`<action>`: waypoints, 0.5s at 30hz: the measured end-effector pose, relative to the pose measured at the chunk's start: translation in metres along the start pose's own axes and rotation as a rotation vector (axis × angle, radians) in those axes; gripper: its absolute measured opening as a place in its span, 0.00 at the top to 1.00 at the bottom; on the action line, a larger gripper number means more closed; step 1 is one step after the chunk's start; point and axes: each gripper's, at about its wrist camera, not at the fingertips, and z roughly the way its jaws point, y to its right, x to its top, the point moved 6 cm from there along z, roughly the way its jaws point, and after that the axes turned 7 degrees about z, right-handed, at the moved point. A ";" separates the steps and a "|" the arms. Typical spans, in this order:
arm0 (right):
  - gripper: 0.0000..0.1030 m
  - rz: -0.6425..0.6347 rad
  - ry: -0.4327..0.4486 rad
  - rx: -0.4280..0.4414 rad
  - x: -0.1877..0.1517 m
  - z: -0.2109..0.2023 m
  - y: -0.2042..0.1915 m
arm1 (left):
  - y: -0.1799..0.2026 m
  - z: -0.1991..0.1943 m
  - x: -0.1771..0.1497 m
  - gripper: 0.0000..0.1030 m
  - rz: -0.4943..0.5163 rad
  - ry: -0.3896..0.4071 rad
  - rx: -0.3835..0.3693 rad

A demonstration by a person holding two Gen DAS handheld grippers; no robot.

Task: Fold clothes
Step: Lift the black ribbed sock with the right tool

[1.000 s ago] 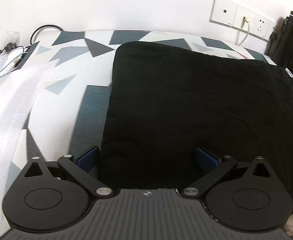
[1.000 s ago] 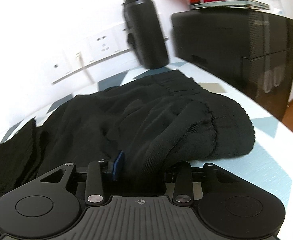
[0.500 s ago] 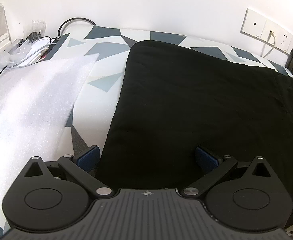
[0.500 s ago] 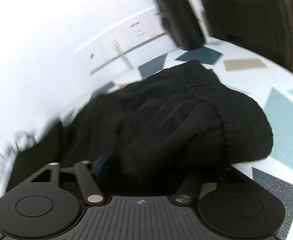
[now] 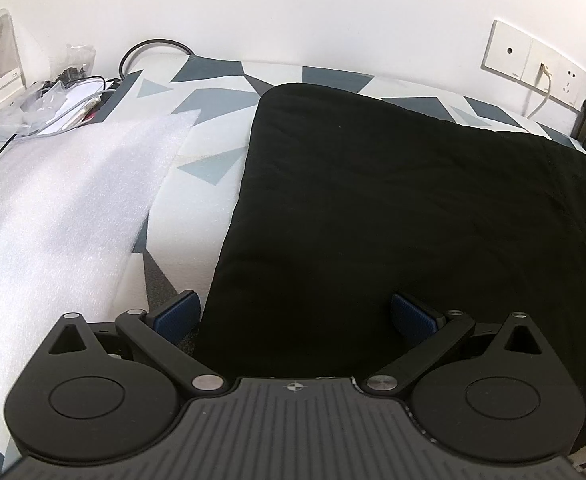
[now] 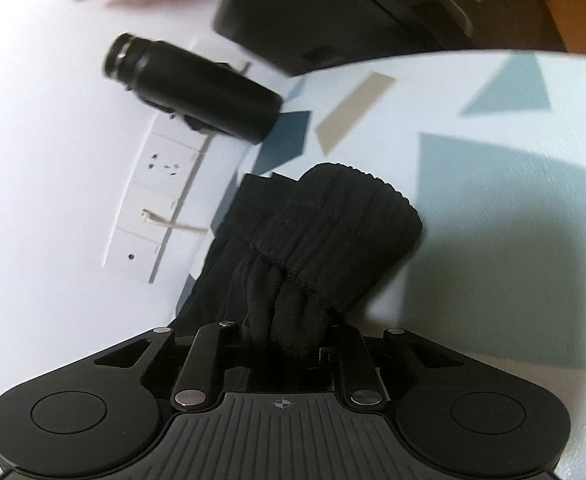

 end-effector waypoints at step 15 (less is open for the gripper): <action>0.77 0.083 0.039 -0.009 0.012 0.014 0.002 | 0.000 -0.002 -0.001 0.00 -0.028 0.004 0.025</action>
